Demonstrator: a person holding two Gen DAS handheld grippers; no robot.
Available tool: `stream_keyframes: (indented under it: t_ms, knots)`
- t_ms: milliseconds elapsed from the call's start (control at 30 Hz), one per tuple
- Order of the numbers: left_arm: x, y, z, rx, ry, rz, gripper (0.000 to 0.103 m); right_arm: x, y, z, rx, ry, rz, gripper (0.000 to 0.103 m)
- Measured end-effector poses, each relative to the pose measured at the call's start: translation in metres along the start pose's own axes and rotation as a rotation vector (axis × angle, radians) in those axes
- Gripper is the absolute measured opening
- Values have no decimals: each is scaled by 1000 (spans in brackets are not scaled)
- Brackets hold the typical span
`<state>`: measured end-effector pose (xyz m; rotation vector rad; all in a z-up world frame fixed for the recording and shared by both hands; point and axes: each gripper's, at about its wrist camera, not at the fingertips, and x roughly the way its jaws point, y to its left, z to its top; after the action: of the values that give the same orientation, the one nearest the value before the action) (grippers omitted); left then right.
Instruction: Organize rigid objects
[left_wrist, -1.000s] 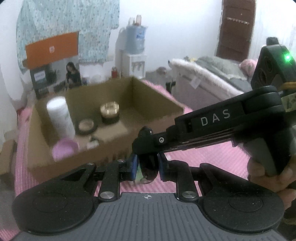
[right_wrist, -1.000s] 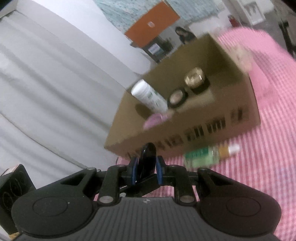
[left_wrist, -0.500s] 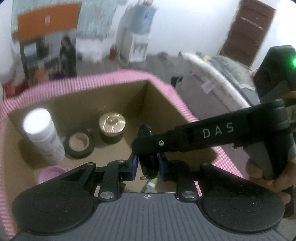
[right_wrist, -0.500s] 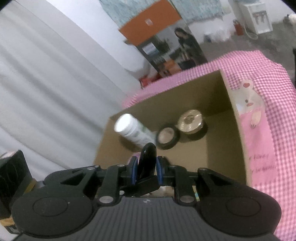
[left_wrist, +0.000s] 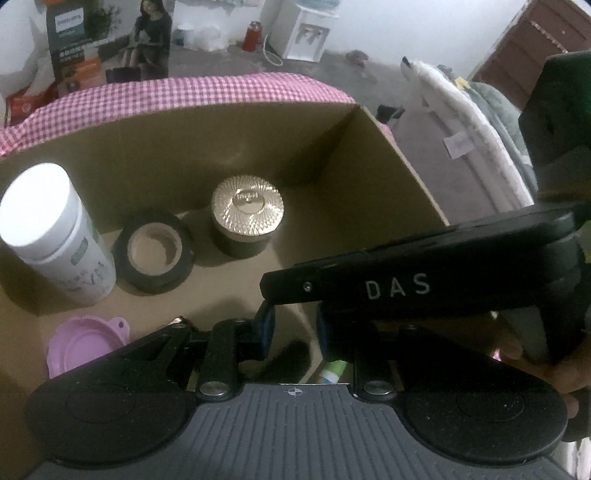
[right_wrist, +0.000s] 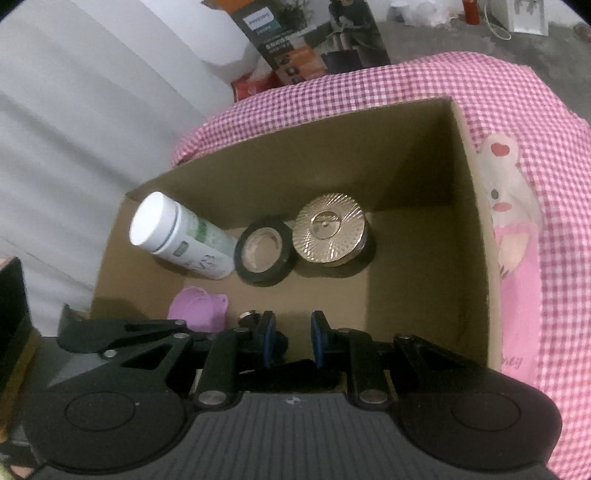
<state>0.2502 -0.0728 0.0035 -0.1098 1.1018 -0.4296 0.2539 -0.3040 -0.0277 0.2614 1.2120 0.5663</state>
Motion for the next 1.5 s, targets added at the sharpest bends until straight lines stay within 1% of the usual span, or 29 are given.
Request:
stream_keyframes:
  t_ms: [67, 100, 167, 233, 333, 367, 400, 433, 467, 500, 600, 667, 733, 800, 933, 1000, 1067, 1100, 1133, 1233, 1300, 1433, 1500]
  knots:
    - [-6, -3, 0, 12, -25, 10, 31, -3, 0, 1, 2, -4, -3, 24]
    - [-12, -6, -2, 24, -42, 20, 36, -5, 0, 0, 2, -12, -4, 24]
    - [-21, -12, -3, 49, -75, 36, 40, -12, 1, -3, -5, -41, -1, 24]
    - [-33, -17, -6, 70, -112, 42, 52, -26, 3, -8, -11, -74, 8, 25]
    - [-55, -25, -16, 112, -179, 50, 62, -51, 5, -19, -9, -133, 38, 26]
    - [-63, -29, -21, 130, -201, 54, 64, -63, 5, -25, -7, -161, 54, 27]
    - [-70, -32, -26, 145, -220, 56, 69, -72, 5, -31, -3, -187, 65, 33]
    - [-76, -36, -30, 158, -238, 59, 72, -82, 4, -37, 1, -214, 76, 50]
    - [-81, -39, -36, 174, -254, 61, 74, -94, 3, -45, 4, -251, 89, 57]
    - [-86, -42, -41, 184, -266, 61, 76, -104, 2, -54, 6, -286, 99, 62]
    - [-99, -49, -58, 208, -291, 58, 82, -134, -3, -87, 17, -379, 123, 62]
    - [-106, -48, -69, 232, -305, 55, 86, -148, -8, -108, 40, -421, 144, 62]
    - [-111, -52, -84, 261, -312, 58, 92, -155, -15, -132, 75, -451, 167, 62]
    - [-111, -56, -98, 296, -300, 49, 94, -156, -23, -153, 117, -467, 185, 62]
    - [-94, -64, -123, 359, -243, 40, 94, -138, -41, -190, 222, -459, 217, 62]
    - [-80, -68, -132, 395, -216, 59, 94, -122, -49, -204, 279, -436, 232, 60]
    - [-66, -72, -137, 428, -201, 83, 92, -106, -57, -212, 330, -411, 257, 56]
    - [-60, -75, -141, 450, -196, 100, 89, -99, -61, -215, 354, -398, 268, 53]
    - [-53, -77, -142, 473, -193, 119, 84, -91, -64, -216, 373, -386, 276, 51]
    - [-36, -82, -143, 528, -188, 167, 74, -73, -71, -215, 409, -359, 282, 49]
    - [-26, -84, -143, 562, -187, 189, 72, -66, -74, -215, 420, -348, 275, 49]
    - [-9, -89, -144, 623, -174, 247, 60, -55, -78, -210, 434, -328, 274, 49]
    - [-2, -94, -145, 657, -170, 276, 57, -50, -80, -207, 436, -323, 272, 49]
